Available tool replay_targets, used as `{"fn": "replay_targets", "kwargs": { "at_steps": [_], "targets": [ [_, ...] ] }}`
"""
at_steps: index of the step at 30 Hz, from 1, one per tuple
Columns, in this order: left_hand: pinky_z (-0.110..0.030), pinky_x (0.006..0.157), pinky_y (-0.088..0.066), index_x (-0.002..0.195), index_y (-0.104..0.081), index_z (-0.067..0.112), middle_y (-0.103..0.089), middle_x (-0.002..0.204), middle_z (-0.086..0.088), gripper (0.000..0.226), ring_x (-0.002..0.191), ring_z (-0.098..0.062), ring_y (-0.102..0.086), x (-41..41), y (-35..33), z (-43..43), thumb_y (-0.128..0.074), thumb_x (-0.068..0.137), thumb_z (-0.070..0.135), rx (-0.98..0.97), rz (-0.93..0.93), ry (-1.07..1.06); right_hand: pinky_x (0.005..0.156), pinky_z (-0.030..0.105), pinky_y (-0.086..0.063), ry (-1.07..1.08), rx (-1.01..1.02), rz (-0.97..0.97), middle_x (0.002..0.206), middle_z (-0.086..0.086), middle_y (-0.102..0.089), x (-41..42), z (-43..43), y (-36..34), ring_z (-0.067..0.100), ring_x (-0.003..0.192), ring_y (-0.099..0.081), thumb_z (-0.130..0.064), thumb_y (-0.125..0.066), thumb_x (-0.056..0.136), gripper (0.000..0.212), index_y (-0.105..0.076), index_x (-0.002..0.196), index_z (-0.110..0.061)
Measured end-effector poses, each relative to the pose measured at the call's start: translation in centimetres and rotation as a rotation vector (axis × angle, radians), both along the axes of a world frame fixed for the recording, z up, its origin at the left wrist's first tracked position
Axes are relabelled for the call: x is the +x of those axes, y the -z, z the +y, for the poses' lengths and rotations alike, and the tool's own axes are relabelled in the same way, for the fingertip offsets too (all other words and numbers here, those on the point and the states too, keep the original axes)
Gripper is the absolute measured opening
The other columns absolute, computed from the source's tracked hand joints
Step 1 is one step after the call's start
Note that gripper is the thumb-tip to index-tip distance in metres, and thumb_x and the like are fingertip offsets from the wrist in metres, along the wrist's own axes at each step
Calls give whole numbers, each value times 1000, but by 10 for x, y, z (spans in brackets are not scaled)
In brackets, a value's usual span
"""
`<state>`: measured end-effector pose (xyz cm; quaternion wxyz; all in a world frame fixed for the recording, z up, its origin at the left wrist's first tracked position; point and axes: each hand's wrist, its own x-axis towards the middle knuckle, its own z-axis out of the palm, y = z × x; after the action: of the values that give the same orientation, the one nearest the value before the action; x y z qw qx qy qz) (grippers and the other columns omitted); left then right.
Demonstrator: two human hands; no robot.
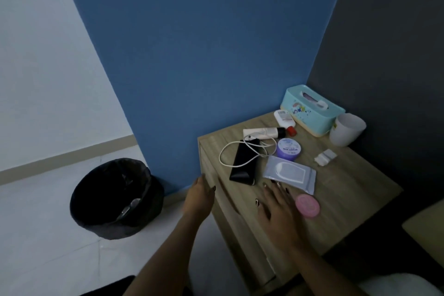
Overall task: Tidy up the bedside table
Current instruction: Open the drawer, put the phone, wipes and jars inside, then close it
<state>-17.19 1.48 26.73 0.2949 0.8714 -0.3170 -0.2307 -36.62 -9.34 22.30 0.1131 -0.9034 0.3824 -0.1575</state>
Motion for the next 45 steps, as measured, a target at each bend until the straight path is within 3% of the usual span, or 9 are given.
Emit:
{"fn": "replay_targets", "kwargs": {
  "at_steps": [4,9,13,24,29,35,40,45],
  "targets": [
    [-39,112,-33,151,-13,5,-27,156,-16,76,140,-33,-34,15,19,-22,-54,94,34,51,35,76,113,40,-33,-7,-9,-48,147,1,-45,0,1,1,19,140,-35,-45,-39,92,53,-48,139,-22],
    [-43,96,-43,151,7,8,-39,148,-24,81,124,-43,-50,23,41,-47,-48,95,26,22,27,92,110,42,-37,26,-20,-66,145,4,-49,6,0,6,22,137,-40,-38,-47,91,49,-53,135,-18],
    [-46,94,-44,149,20,11,-46,139,-31,83,118,-45,-53,17,52,-59,-45,97,23,15,76,45,111,43,-37,39,-23,-92,143,6,-50,4,0,8,25,135,-42,-37,-47,89,50,-55,133,-15],
    [-51,91,-49,148,22,13,-55,127,-31,87,108,-45,-58,14,59,-55,-46,95,21,-8,55,-8,113,36,-29,57,4,-89,146,6,-48,1,0,7,24,137,-39,-35,-49,90,49,-54,134,-15],
    [-52,91,-49,147,24,21,-51,132,-31,93,110,-46,-57,35,57,-27,-52,94,21,66,18,17,116,39,-29,45,33,-58,147,4,-45,0,0,0,22,140,-35,-38,-45,91,50,-51,137,-17],
    [-53,77,-55,144,29,22,-59,115,-33,102,90,-44,-63,57,58,24,-58,91,23,142,-32,11,116,38,-28,19,29,-9,149,1,-42,-4,-4,0,17,141,-32,-39,-45,93,50,-47,140,-20],
    [-54,77,-56,145,28,19,-62,102,-32,101,83,-40,-64,79,58,74,-58,91,24,188,-31,-34,114,40,-32,9,15,-55,145,6,-47,-2,1,-3,23,137,-39,-30,-53,91,48,-52,136,-14],
    [-54,69,-57,146,26,12,-65,86,-26,95,72,-39,-65,89,55,107,-53,94,17,178,-31,-32,111,43,-36,15,17,-54,143,6,-50,-3,4,-2,23,135,-43,-38,-44,89,52,-54,134,-15]
  ]
}}
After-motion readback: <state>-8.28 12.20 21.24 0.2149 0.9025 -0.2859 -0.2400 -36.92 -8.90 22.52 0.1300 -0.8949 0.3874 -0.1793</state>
